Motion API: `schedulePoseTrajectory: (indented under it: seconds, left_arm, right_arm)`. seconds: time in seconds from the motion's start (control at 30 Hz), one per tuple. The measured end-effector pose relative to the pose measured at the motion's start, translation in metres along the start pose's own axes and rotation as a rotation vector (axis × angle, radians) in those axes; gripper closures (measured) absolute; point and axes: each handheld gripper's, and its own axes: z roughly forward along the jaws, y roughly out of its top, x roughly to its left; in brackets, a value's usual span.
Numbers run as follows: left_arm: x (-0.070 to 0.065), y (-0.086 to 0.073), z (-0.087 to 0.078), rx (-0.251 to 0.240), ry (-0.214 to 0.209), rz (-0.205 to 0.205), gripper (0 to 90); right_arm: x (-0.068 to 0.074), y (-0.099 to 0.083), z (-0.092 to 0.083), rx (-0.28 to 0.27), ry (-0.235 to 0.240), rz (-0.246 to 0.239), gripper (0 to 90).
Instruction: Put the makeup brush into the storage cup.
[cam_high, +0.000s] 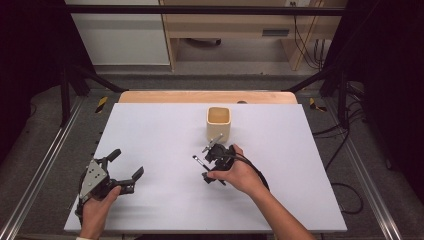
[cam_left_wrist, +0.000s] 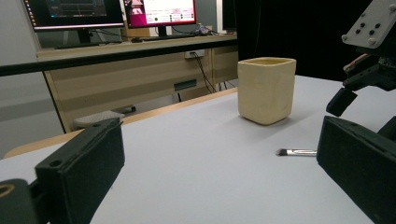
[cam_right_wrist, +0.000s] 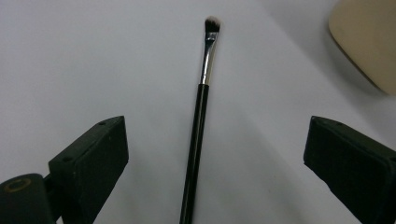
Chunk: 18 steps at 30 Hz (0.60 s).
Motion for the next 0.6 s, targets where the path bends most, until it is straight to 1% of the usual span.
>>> schedulePoseTrajectory:
  seconds: [0.07, 0.13, 0.17, 0.2, 0.27, 0.3, 0.37, 0.4, 0.43, 0.5, 0.53, 0.57, 0.6]
  left_arm:
    - [0.0, 0.0, 0.0, 0.0, 0.0, 0.0, 0.9]
    - [0.0, 0.0, 0.0, 0.0, 0.0, 0.0, 0.9]
    - [0.0, 0.0, 0.0, 0.0, 0.0, 0.0, 0.9]
    - [0.0, 0.0, 0.0, 0.0, 0.0, 0.0, 0.9]
    - [0.0, 0.0, 0.0, 0.001, 0.0, 0.001, 0.9]
    - [0.0, 0.0, 0.0, 0.001, 0.0, 0.001, 0.9]
    - [0.0, 0.0, 0.0, 0.001, -0.001, 0.001, 0.9]
    - [0.0, 0.0, 0.0, 0.0, 0.0, 0.001, 0.9]
    - [0.0, 0.0, 0.0, 0.0, 0.0, 0.001, 0.9]
    - [0.0, 0.0, 0.0, 0.001, 0.0, 0.001, 0.9]
    - [0.0, 0.0, 0.0, 0.001, -0.001, 0.002, 0.9]
    - [0.0, 0.0, 0.0, 0.001, -0.001, 0.002, 0.9]
    - [0.0, 0.0, 0.0, 0.001, -0.001, 0.003, 0.9]
  right_arm:
    - [0.0, 0.0, 0.001, 0.001, -0.001, -0.002, 6.4]
    - [-0.001, 0.001, 0.002, -0.008, 0.01, 0.001, 5.9]
    - [0.0, 0.001, 0.002, -0.015, 0.023, 0.01, 6.4]
    - [-0.001, 0.002, 0.003, -0.017, 0.025, 0.008, 6.7]
    - [0.0, 0.002, 0.004, -0.014, 0.023, 0.0, 10.0]
    - [0.0, 0.002, 0.004, -0.014, 0.023, 0.0, 10.0]
    - [0.001, 0.002, 0.005, -0.008, 0.024, -0.008, 13.9]
    - [0.001, 0.003, 0.007, 0.001, 0.022, -0.003, 20.4]
    - [0.001, 0.003, 0.007, 0.001, 0.022, -0.003, 20.4]
    - [0.002, 0.003, 0.009, 0.006, 0.021, -0.004, 28.2]
    - [0.002, 0.003, 0.009, 0.006, 0.021, -0.004, 28.2]
    - [0.002, 0.004, 0.011, 0.013, 0.019, -0.002, 33.9]
    - [0.002, 0.004, 0.012, 0.013, 0.018, 0.003, 35.7]
